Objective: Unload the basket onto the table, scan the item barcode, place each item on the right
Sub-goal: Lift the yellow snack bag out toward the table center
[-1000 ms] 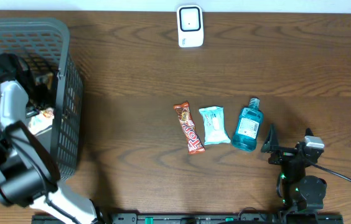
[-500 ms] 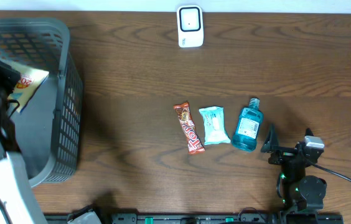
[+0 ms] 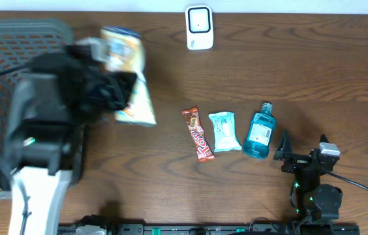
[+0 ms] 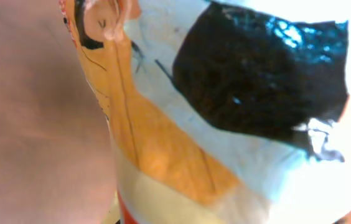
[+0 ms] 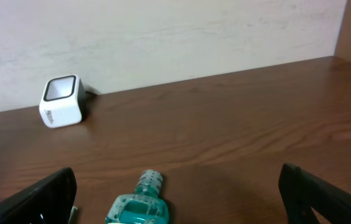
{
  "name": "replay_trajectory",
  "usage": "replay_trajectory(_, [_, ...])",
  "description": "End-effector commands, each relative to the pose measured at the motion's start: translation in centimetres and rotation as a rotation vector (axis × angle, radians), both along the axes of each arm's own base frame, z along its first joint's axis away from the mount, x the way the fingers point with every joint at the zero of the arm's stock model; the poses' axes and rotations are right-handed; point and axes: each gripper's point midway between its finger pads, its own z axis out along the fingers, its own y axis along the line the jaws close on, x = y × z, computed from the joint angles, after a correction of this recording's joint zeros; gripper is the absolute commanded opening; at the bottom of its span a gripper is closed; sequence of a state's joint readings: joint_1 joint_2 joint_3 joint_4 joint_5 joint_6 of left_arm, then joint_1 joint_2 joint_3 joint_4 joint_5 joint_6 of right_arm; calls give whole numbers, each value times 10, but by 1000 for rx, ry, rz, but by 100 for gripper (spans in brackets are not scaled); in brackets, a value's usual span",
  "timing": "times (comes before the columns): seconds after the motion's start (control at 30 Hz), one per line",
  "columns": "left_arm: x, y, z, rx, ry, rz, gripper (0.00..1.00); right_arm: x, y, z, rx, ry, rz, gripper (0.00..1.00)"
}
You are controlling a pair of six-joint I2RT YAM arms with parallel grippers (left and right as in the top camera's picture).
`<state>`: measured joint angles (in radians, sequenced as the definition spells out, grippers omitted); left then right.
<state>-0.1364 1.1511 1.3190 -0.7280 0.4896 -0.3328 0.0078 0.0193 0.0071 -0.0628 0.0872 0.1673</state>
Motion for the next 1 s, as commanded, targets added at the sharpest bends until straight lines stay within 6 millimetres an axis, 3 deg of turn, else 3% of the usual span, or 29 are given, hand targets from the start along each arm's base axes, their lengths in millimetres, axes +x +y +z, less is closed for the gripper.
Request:
replay_trajectory(0.0, [10,-6,-61,197,101,21,7,0,-1,-1,-13,4,-9,99])
replay_trajectory(0.23, [18,-34,-177,351,399,94,7,0,-1,-1,-13,4,-9,99])
replay_trajectory(0.27, [21,-45,-201,365,447,88,7,0,-1,-1,-13,4,-9,99])
replay_trajectory(0.43, [28,-71,-259,405,519,59,7,0,-1,-1,-13,4,-9,99])
replay_trajectory(0.53, [29,-69,-285,468,548,86,7,0,-1,-1,-13,4,-9,99])
replay_trajectory(0.63, [29,-54,-293,556,545,129,8,0,-1,-1,-13,4,-9,99])
replay_trajectory(0.67, [29,-51,-292,572,542,136,17,0,-1,-1,-13,4,-9,99])
replay_trajectory(0.7, [29,-48,-290,582,538,142,54,0,-1,-1,-13,4,-9,99])
replay_trajectory(0.77, [28,-45,-282,588,529,139,79,0,-1,-1,-13,4,-9,99])
replay_trajectory(0.97, [33,-48,-236,552,428,116,92,0,-1,-1,-13,4,-9,99])
